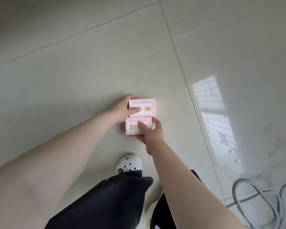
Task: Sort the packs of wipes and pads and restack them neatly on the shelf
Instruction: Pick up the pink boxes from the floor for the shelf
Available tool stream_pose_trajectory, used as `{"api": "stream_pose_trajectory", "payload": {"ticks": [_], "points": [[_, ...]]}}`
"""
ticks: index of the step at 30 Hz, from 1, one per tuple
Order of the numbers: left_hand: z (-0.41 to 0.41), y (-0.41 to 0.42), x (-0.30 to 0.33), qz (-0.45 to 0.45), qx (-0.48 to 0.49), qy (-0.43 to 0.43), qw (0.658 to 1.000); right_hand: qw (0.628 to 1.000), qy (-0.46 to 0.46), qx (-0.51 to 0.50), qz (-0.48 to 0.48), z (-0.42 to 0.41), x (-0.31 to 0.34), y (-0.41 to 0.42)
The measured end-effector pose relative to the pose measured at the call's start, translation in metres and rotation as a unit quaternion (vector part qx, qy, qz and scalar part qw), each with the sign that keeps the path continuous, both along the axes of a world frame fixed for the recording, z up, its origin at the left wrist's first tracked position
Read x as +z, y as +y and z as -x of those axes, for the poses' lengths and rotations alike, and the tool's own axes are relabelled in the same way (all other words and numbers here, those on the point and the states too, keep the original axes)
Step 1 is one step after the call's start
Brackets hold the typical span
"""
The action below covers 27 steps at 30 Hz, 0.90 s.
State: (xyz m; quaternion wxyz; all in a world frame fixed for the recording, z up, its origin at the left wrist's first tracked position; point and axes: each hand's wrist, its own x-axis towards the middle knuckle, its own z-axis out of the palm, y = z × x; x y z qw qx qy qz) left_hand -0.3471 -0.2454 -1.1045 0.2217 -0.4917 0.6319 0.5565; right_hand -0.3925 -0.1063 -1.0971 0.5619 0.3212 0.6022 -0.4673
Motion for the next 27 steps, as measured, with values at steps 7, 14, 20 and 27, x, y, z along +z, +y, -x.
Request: {"api": "stream_pose_trajectory", "payload": {"ticks": [7, 14, 20, 27], "points": [[0.016, 0.001, 0.092, 0.002, 0.125, 0.046, 0.991, 0.996, 0.08, 0.025, 0.043, 0.04, 0.088, 0.002], [0.048, -0.004, 0.32, -0.001, 0.102, 0.109, 0.989, 0.97, 0.169, 0.106, 0.138, 0.082, 0.339, 0.012], [0.05, 0.0, 0.543, 0.006, 0.076, 0.164, 0.983, 0.961, 0.178, 0.124, 0.17, 0.088, 0.547, 0.023], [0.025, -0.007, 0.719, 0.088, 0.14, 0.25, 0.954, 0.935, 0.227, 0.15, 0.227, 0.079, 0.698, -0.004]]}}
